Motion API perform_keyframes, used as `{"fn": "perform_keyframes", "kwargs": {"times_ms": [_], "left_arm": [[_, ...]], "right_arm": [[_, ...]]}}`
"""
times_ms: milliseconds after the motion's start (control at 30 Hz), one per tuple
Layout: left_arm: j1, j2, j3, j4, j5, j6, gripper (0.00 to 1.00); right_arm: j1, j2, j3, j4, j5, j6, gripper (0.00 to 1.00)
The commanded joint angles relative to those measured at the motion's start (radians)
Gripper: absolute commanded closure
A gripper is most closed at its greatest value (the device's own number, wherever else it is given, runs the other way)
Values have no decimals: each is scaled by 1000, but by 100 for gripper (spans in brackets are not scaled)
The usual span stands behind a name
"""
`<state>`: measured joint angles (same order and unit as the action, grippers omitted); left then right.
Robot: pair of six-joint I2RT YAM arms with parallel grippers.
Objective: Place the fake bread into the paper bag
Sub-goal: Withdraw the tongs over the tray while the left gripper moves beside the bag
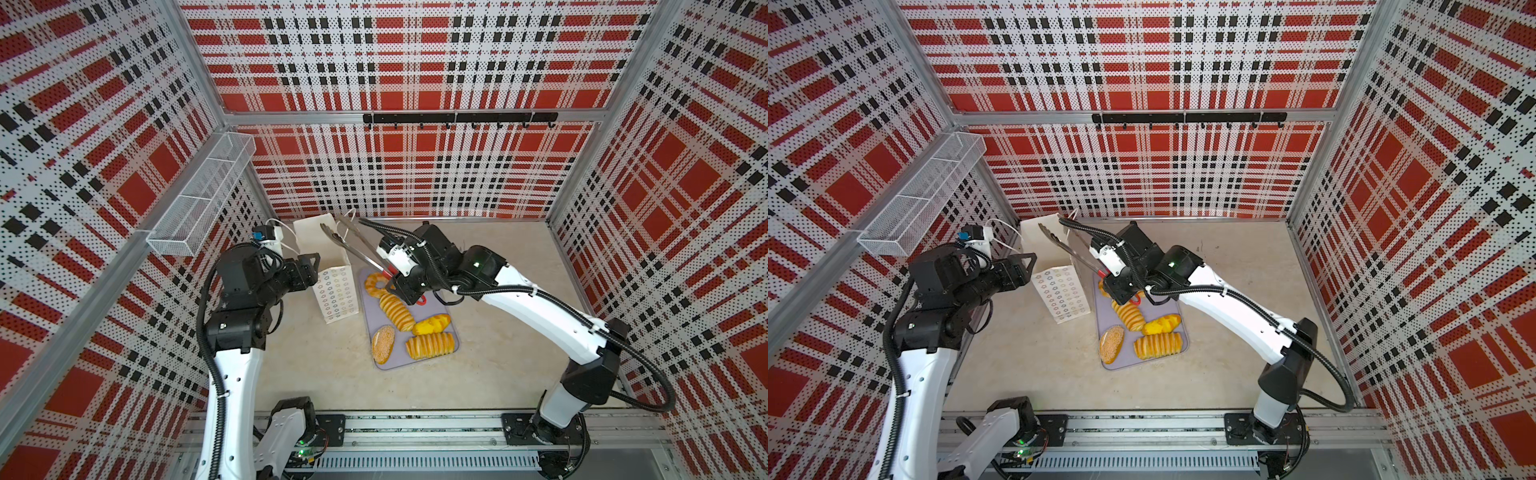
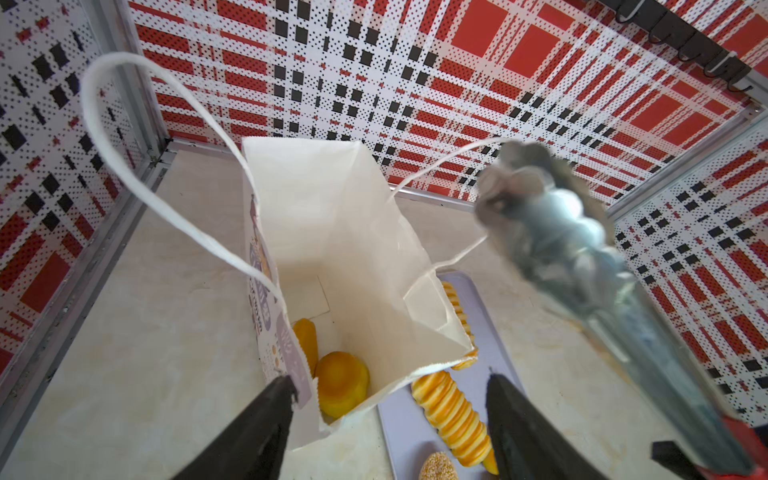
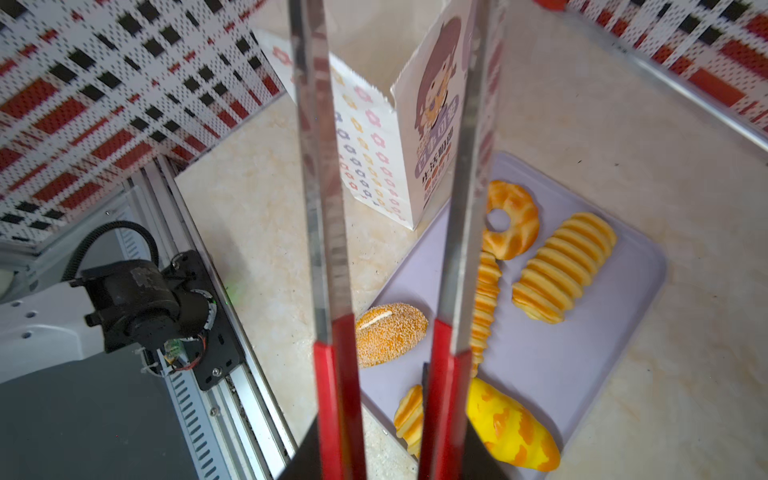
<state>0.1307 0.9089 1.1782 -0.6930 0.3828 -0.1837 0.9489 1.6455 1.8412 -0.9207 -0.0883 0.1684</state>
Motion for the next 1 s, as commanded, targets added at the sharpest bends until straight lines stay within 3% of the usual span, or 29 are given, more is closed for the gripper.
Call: {"fn": "perform_keyframes", "kwargs": {"times_ms": [0, 67, 200, 400, 600, 967], "left_arm": [[-31, -1, -9, 48, 96, 31, 24], [-101, 5, -8, 51, 79, 33, 24], [-299, 21, -16, 66, -61, 9, 23], [-479, 49, -49, 106, -158, -55, 23], [-523, 53, -82, 128, -188, -81, 23], [-537, 19, -132, 115, -168, -67, 21]], "right_arm": [[4, -113, -26, 12, 79, 25, 70], [-11, -154, -62, -5, 109, 31, 70], [-98, -252, -174, -11, 130, 59, 70], [-229, -362, -390, -30, 73, 92, 70], [-335, -403, -664, 102, -111, 124, 70], [-349, -275, -735, 194, -175, 131, 69]]}}
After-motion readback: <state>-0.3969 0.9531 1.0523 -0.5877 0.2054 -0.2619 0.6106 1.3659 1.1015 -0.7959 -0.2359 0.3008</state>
